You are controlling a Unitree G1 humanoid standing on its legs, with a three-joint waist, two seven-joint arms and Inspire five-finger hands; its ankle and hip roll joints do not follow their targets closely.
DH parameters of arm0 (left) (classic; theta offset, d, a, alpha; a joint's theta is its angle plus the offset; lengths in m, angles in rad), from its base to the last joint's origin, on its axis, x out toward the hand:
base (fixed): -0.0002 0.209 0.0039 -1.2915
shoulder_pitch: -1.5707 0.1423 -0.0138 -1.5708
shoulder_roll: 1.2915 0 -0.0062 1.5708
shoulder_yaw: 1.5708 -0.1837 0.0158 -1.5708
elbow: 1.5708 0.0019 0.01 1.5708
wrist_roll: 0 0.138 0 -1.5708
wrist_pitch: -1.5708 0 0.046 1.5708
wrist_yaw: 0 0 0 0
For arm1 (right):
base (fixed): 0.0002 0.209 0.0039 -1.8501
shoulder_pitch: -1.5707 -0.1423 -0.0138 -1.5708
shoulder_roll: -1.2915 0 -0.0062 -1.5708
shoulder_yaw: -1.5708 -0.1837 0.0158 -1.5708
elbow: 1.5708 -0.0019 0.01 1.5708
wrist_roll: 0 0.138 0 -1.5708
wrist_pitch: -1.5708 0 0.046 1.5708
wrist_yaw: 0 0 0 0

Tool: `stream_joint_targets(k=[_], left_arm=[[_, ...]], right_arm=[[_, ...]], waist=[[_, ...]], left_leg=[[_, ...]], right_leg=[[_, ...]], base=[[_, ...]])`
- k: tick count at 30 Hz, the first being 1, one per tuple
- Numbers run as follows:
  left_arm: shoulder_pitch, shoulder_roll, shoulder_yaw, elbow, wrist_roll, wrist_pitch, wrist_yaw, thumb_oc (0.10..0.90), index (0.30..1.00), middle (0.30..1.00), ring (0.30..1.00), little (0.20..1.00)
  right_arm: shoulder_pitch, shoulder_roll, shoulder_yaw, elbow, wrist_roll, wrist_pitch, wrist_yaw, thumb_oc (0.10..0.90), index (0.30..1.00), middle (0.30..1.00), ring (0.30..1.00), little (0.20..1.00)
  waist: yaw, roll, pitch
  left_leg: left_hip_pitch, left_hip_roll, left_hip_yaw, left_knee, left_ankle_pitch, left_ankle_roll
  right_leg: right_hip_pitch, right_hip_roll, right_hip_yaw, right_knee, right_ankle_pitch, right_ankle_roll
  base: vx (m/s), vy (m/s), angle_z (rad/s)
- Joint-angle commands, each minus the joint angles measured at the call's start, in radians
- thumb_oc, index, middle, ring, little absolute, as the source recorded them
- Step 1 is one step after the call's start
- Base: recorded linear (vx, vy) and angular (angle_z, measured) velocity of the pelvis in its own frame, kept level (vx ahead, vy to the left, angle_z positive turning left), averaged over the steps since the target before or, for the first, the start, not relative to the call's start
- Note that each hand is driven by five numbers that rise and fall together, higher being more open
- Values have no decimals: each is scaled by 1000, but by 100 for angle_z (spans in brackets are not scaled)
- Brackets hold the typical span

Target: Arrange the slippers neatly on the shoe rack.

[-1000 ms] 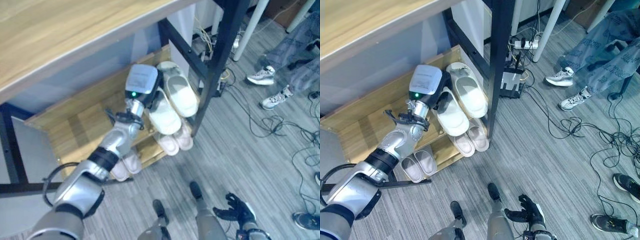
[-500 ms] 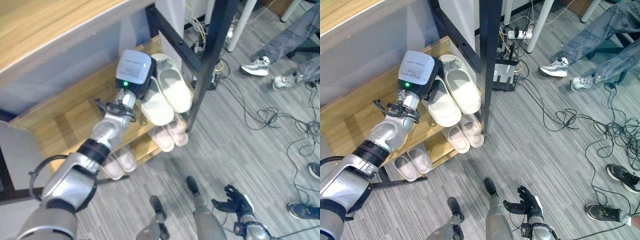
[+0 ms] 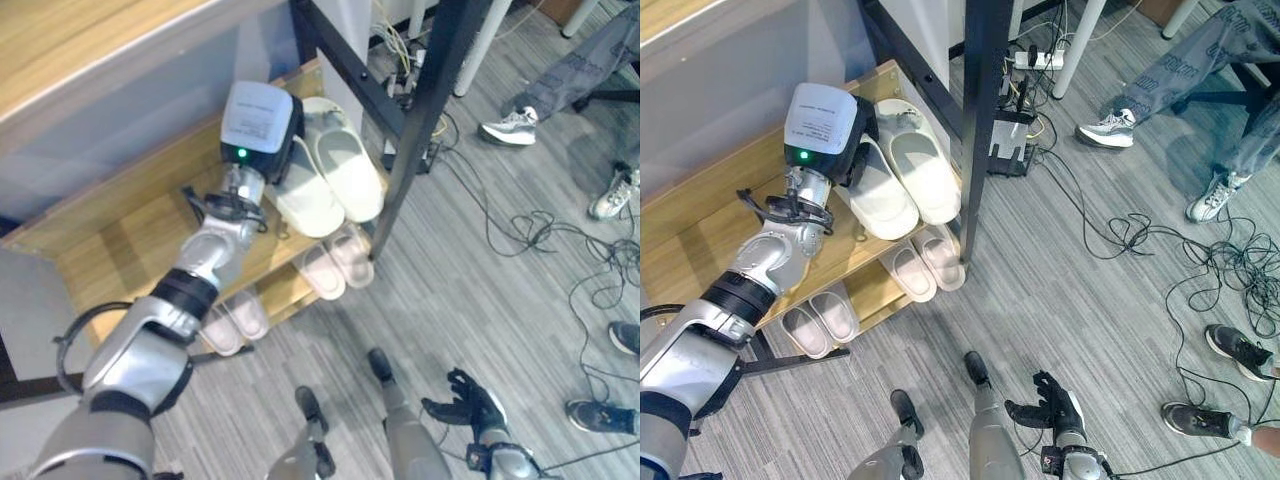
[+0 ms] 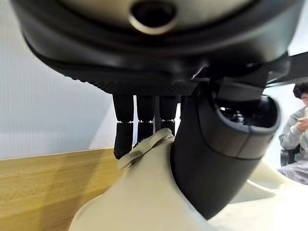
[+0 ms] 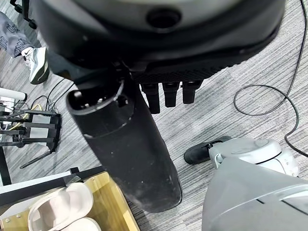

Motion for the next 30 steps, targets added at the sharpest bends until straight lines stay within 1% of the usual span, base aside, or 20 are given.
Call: stream_joint_targets(k=[1, 2, 5, 7, 10, 17, 19, 20, 30], left_arm=[[-166, 28, 25, 46, -9, 19, 49, 400, 300, 300, 300, 300], [-172, 14, 18, 59, -8, 19, 46, 800, 900, 900, 900, 900], [-163, 2, 34, 38, -21, 17, 43, 800, 900, 900, 900, 900], [-143, -14, 58, 25, -43, 10, 41, 800, 900, 900, 900, 900], [-118, -34, 85, -8, -69, -5, 27, 800, 900, 900, 900, 900], [-73, -52, 123, -57, -90, -19, 28, 800, 900, 900, 900, 900], [-62, -58, 138, -62, -111, -22, 23, 800, 900, 900, 900, 900], [-56, -63, 155, -74, -149, -32, 29, 800, 900, 900, 900, 900], [-47, -85, 155, -94, -178, -51, -6, 800, 900, 900, 900, 900]], right_arm=[[12, -72, 1, -13, 42, -53, -1, 800, 900, 900, 900, 900], [3, -74, 5, -10, 42, -52, 0, 800, 900, 900, 900, 900], [4, -77, 12, -16, 52, -57, 11, 800, 900, 900, 900, 900], [-9, -73, 26, 0, 16, -53, 3, 800, 900, 900, 900, 900], [-28, -66, 20, 27, -10, -45, -17, 800, 900, 900, 900, 900], [-43, -50, 17, 52, -15, -43, -21, 800, 900, 900, 900, 900], [-40, -47, 18, 49, -23, -37, -22, 800, 900, 900, 900, 900], [-36, -46, 22, 37, -30, -32, -20, 800, 900, 900, 900, 900], [-16, -51, 35, -3, -43, -15, -6, 800, 900, 900, 900, 900]], waist=[[10, 24, -30], [10, 19, -28], [12, 14, -22], [18, 12, -22], [22, 17, -20], [31, 26, -20], [33, 27, -22], [34, 27, -26], [36, 25, -28]], left_leg=[[-23, 5, -126, -5, -59, -26], [-22, 6, -125, -5, -59, -26], [-21, 4, -124, -5, -59, -25], [-17, 2, -127, -5, -60, -23], [-11, 1, -131, -5, -61, -21], [1, -3, -136, -5, -64, -20], [6, -4, -135, -5, -65, -20], [13, -3, -135, -5, -65, -20], [20, 0, -133, -5, -62, -21]], right_leg=[[47, 8, -130, 7, -97, 45], [47, 8, -133, 8, -97, 46], [48, 7, -135, 10, -97, 45], [50, 6, -136, 16, -102, 41], [56, 5, -140, 23, -109, 37], [64, 6, -142, 24, -112, 35], [69, 7, -142, 23, -113, 34], [74, 8, -143, 25, -115, 32], [78, 13, -143, 27, -120, 27]], base=[[0, 0, 0], [0, 0, 0], [0, 0, 0], [0, 0, 0], [0, 0, 0], [0, 0, 0], [-15, -2, 5], [-17, -10, 4], [-4, -4, 1]])
